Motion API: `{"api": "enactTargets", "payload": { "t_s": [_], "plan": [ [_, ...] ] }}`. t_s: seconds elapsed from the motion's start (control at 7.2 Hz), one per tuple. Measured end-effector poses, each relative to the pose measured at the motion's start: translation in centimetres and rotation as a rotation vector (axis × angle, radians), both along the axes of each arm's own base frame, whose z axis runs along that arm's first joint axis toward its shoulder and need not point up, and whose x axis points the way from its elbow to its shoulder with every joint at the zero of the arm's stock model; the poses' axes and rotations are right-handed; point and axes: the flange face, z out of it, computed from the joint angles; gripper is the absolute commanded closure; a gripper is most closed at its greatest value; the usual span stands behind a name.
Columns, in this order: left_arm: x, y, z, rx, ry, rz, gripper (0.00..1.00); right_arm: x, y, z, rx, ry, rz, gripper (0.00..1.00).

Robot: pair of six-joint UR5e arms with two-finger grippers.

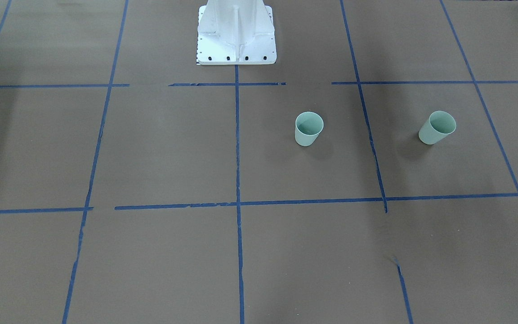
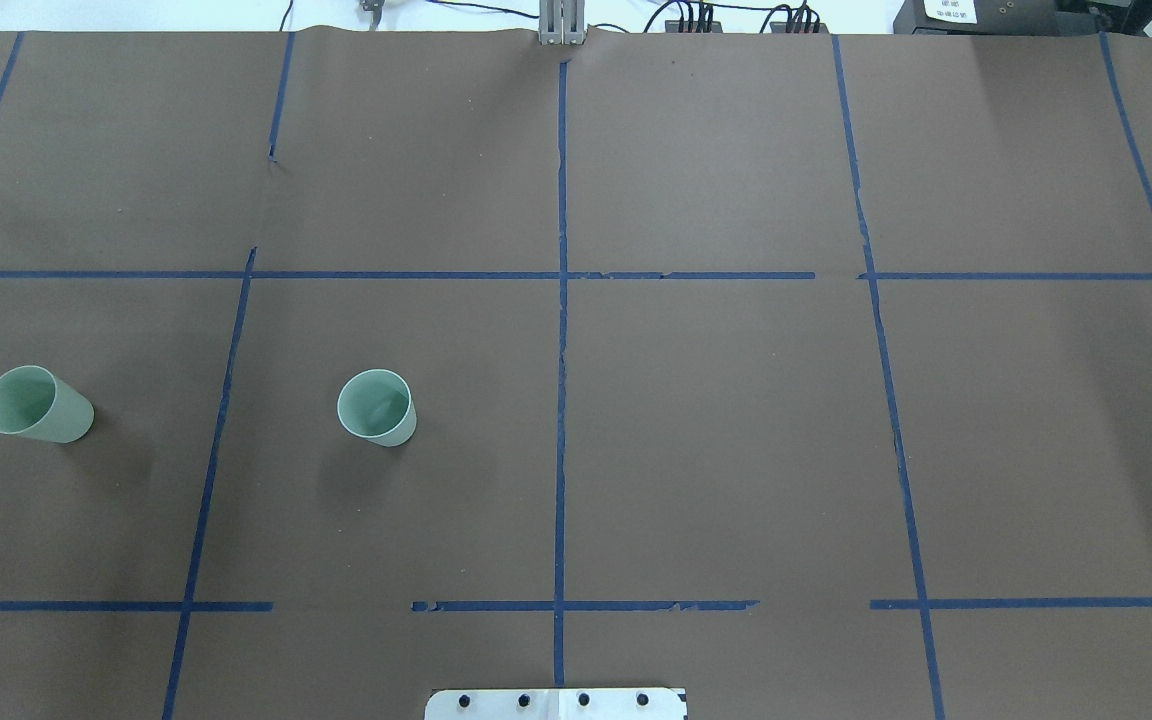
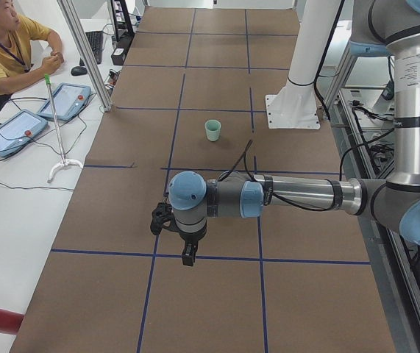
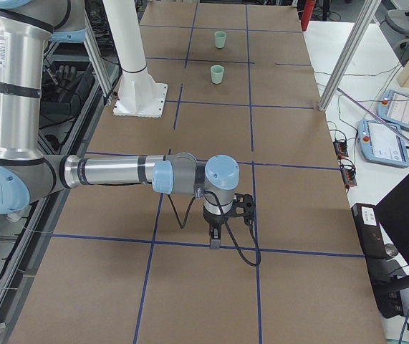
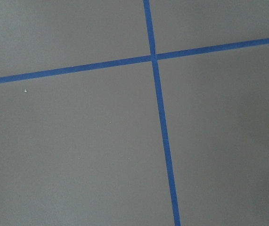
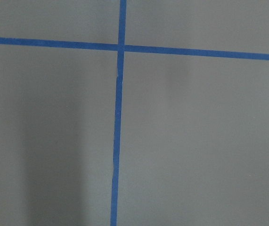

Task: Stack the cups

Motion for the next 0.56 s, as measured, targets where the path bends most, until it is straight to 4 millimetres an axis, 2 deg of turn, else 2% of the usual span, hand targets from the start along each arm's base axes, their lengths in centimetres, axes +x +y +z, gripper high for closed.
{"api": "enactTargets", "payload": {
  "t_s": [0.56],
  "plan": [
    [0.02, -0.83, 0.46, 0.015, -0.002, 0.002, 0.0, 0.01, 0.0, 0.0, 0.0, 0.0, 0.0, 0.0]
  ]
}}
